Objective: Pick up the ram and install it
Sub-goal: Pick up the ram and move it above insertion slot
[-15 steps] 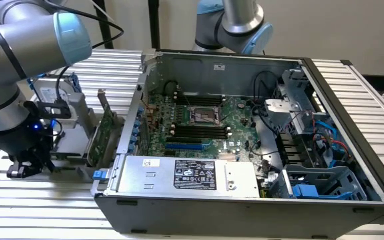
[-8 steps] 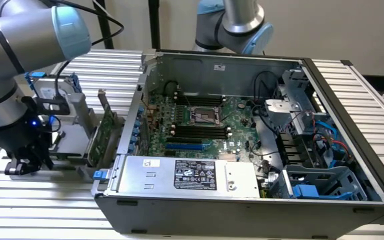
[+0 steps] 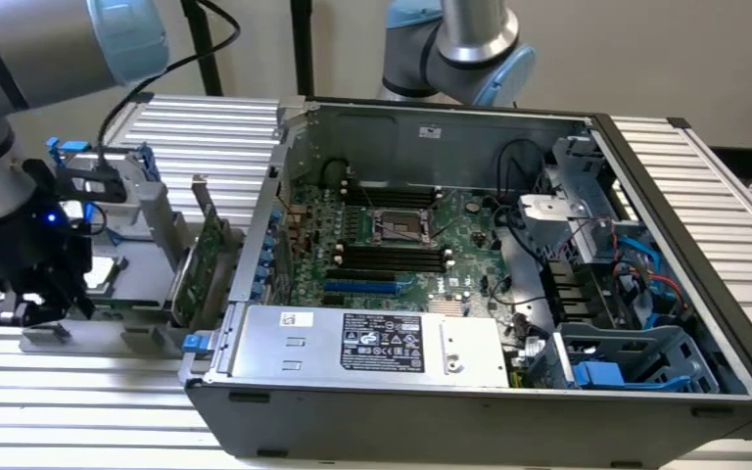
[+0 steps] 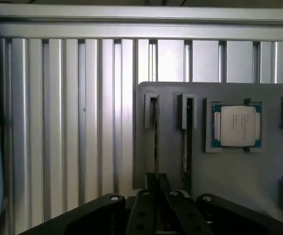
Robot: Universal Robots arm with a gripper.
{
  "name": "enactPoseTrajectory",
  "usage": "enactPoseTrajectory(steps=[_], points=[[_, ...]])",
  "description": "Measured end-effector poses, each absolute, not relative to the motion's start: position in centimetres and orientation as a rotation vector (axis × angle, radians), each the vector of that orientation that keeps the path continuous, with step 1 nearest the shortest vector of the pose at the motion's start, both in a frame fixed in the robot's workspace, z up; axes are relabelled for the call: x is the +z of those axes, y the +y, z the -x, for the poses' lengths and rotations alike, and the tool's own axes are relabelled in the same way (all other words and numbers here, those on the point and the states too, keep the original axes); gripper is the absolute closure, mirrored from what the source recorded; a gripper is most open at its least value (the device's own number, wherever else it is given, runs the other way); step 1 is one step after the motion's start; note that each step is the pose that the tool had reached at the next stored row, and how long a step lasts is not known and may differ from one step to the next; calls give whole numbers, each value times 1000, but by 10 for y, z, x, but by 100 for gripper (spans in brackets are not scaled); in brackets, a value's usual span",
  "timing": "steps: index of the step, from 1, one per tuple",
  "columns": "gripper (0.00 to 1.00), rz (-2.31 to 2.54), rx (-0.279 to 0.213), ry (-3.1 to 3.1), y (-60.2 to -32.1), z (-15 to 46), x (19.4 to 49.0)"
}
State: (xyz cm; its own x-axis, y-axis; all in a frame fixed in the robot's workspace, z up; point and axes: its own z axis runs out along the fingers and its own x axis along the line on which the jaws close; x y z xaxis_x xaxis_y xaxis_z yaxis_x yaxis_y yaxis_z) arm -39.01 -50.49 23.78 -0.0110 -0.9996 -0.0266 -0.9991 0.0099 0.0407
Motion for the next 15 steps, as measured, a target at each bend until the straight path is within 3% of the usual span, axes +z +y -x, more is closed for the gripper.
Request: enactPoseTrajectory(steps=[15], points=[[100,-2204,-75,-2224,-505,372,306]])
